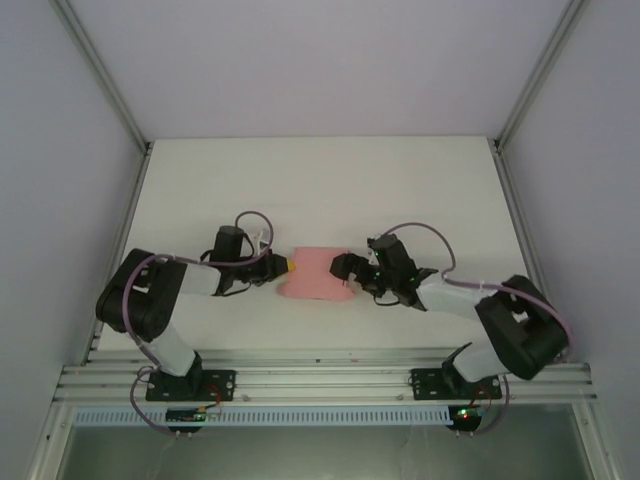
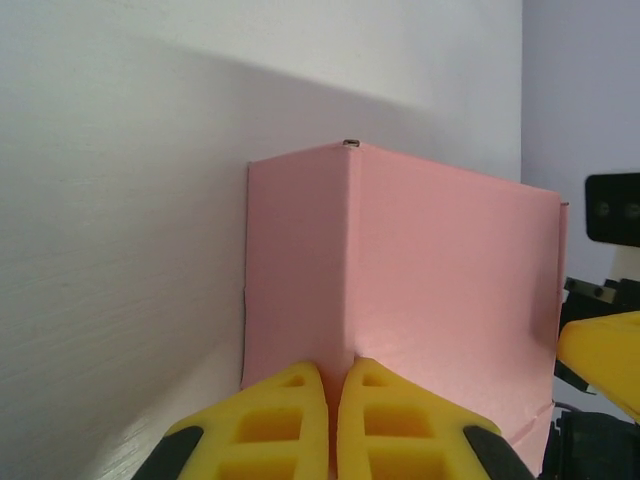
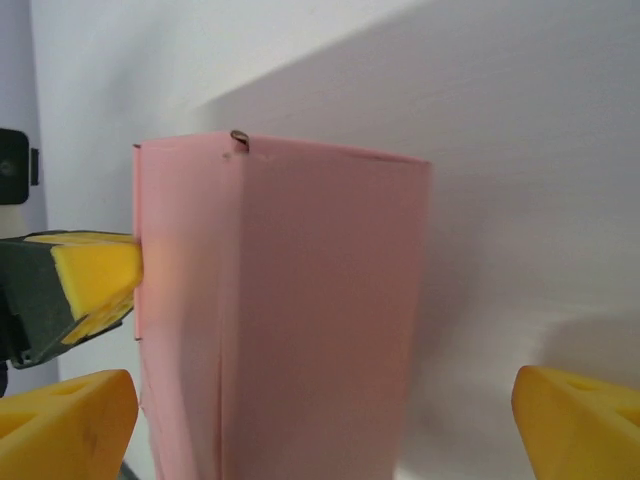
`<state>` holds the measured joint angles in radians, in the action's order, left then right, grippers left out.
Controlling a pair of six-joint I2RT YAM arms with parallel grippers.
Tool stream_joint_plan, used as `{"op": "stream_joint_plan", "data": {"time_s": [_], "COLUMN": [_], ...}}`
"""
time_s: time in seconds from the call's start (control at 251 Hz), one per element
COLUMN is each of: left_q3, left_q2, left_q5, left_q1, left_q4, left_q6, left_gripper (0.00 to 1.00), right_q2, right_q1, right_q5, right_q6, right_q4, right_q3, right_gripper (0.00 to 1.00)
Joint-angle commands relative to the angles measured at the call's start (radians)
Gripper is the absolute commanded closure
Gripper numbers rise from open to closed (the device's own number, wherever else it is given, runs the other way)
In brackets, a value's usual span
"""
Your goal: Assemble paper box
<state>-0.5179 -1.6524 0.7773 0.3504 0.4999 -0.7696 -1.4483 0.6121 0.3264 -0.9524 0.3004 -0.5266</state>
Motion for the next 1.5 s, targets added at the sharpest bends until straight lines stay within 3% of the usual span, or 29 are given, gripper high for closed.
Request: {"op": "stream_joint_plan", "data": {"time_s": [0.0, 0.084, 0.307, 0.355, 0.491, 0.583, 0.702, 0.814, 0.882, 0.97, 1.006, 1.161, 1.281, 1.369, 1.497], "left_q3": [0.009, 0.004, -0.017, -0.025, -0.049, -0.056, -0.073, -0.100, -0.136, -0.177, -0.190, -0.233, -0.246, -0.276, -0.299], "left_q2": [-0.029, -0.045, -0.067, -0.066, -0.052, -0.038, -0.016, 0.027, 0.073, 0.146, 0.177, 0.289, 0.340, 0.365, 0.396], "left_q5": [0.042, 0.042, 0.055, 0.051, 0.043, 0.024, 0.015, -0.006, -0.047, -0.105, -0.127, -0.218, -0.237, -0.325, -0.497], "left_q1": [-0.008, -0.008, -0.011, -0.011, -0.011, -0.011, -0.011, -0.013, -0.013, -0.013, -0.013, -0.011, 0.030, 0.129, 0.329], "left_q4": [0.034, 0.036, 0.066, 0.057, 0.017, -0.008, -0.048, -0.095, -0.166, -0.244, -0.266, -0.355, -0.394, -0.477, -0.566], "left_q6": [-0.001, 0.005, 0.002, 0.009, 0.032, 0.049, 0.065, 0.100, 0.139, 0.196, 0.219, 0.331, 0.515, 0.687, 0.955], "left_gripper": [0.99, 0.98, 0.97, 0.96, 0.94, 0.92, 0.86, 0.74, 0.56, 0.11, 0.00, 0.00, 0.00, 0.00, 0.00], "right_q2": [-0.088, -0.160, -0.331, -0.351, -0.361, -0.344, -0.308, -0.264, -0.225, -0.163, -0.138, -0.030, 0.044, 0.084, 0.096], "right_q1": [-0.013, -0.023, -0.062, -0.070, -0.078, -0.085, -0.091, -0.098, -0.103, -0.108, -0.109, -0.117, -0.133, -0.174, -0.259], "right_q5": [0.132, 0.185, 0.319, 0.338, 0.340, 0.325, 0.313, 0.301, 0.283, 0.262, 0.254, 0.209, 0.188, 0.200, 0.355], "right_q6": [-0.027, -0.076, -0.227, -0.247, -0.259, -0.234, -0.214, -0.188, -0.166, -0.137, -0.125, -0.067, -0.003, -0.045, -0.130], "right_q4": [0.216, 0.307, 0.680, 0.724, 0.761, 0.704, 0.630, 0.562, 0.492, 0.392, 0.351, 0.097, -0.128, -0.253, -0.364], "right_q3": [-0.025, -0.036, -0.030, -0.028, -0.017, -0.011, -0.005, -0.004, -0.006, -0.011, -0.013, -0.058, -0.126, -0.176, -0.245], "right_gripper": [0.10, 0.16, 0.44, 0.51, 0.59, 0.65, 0.66, 0.66, 0.66, 0.67, 0.67, 0.66, 0.64, 0.63, 0.62]}}
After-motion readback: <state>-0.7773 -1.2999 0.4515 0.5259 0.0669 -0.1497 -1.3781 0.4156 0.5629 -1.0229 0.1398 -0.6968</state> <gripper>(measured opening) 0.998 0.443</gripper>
